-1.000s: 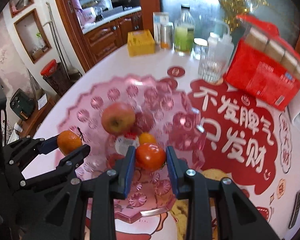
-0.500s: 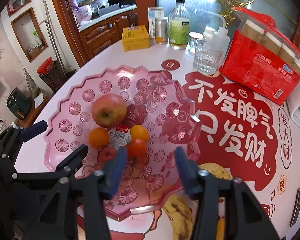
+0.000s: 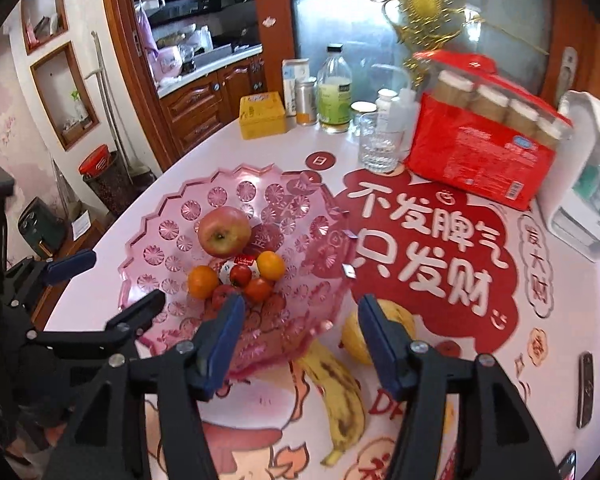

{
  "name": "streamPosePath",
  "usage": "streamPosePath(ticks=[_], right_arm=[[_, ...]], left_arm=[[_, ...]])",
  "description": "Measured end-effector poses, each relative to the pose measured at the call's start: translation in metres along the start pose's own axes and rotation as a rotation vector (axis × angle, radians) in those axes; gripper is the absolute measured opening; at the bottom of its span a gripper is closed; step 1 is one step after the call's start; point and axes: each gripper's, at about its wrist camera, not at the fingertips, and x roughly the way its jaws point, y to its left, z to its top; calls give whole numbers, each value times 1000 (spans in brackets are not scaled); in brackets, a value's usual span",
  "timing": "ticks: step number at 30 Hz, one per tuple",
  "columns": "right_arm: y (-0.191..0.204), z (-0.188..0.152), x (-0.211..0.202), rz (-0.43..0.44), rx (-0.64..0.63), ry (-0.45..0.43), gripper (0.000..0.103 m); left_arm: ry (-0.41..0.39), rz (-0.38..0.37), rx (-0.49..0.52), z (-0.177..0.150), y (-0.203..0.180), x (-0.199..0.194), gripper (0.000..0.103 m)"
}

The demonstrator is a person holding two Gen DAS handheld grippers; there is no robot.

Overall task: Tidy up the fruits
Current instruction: 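Withdraw both grippers from the bowl back toward the remaining fruit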

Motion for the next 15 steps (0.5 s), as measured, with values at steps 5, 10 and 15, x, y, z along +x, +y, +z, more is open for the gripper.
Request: streamPosePath(ticks=[5,10,15], right_arm=[[-6,-23,-42,-22,23,-55,59],[-16,-49,-72,-31,49,-95,59],[-30,-75,-91,-50,61,-117,60]], left_arm=[[-36,-46,0,-15,-8,-37,88],[-76,-80,15,-34,-22,-67,91],[-83,-134,11,-56,-42,-83,92]])
